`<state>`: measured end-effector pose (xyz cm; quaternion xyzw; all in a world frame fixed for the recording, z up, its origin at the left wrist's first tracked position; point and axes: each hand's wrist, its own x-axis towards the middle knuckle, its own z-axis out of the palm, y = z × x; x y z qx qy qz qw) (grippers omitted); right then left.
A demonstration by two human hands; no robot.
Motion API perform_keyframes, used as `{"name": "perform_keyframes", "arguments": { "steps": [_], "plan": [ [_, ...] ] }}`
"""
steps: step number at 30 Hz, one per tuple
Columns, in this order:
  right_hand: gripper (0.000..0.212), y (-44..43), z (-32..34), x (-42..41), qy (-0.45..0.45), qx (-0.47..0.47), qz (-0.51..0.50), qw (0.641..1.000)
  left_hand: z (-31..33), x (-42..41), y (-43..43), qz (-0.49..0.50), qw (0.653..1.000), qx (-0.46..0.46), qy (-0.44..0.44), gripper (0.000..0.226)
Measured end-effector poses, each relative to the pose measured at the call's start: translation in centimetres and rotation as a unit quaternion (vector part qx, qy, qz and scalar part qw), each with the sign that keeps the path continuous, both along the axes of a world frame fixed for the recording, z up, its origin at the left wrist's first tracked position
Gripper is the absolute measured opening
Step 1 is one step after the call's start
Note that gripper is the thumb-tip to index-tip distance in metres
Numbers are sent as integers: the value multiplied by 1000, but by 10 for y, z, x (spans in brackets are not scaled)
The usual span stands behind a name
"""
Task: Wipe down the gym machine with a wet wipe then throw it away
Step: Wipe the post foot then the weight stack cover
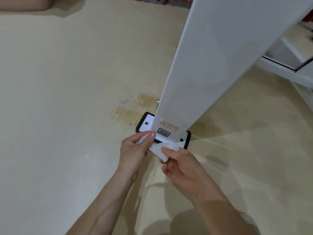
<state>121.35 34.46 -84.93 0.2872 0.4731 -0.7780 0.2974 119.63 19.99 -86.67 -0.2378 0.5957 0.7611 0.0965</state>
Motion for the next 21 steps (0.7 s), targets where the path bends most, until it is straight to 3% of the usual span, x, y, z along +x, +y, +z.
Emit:
{"name": "perform_keyframes", "arguments": {
  "steps": [3, 5, 12, 15, 18, 21],
  "plan": [
    [20, 0, 0, -3, 19, 2, -8, 1000, 0, -3, -7, 55, 998, -15, 8, 12],
    [25, 2, 0, -2, 32, 5, 1, 999, 0, -3, -10, 113, 993, -24, 8, 11],
    [47, 3, -5, -2, 60, -19, -57, 996, 1, -8, -32, 210, 971, 106, -42, 14],
    [19, 0, 3, -5, 21, -32, -83, 996, 0, -9, -40, 156, 982, 107, -21, 19],
    [38, -8, -2, -11, -19, -48, -170, 984, 4, -11, -46, 74, 989, 124, 16, 24],
    [28, -10, -11, -13, -36, -88, -253, 963, 7, -12, -63, -20, 991, 128, 42, 37]
  ]
}}
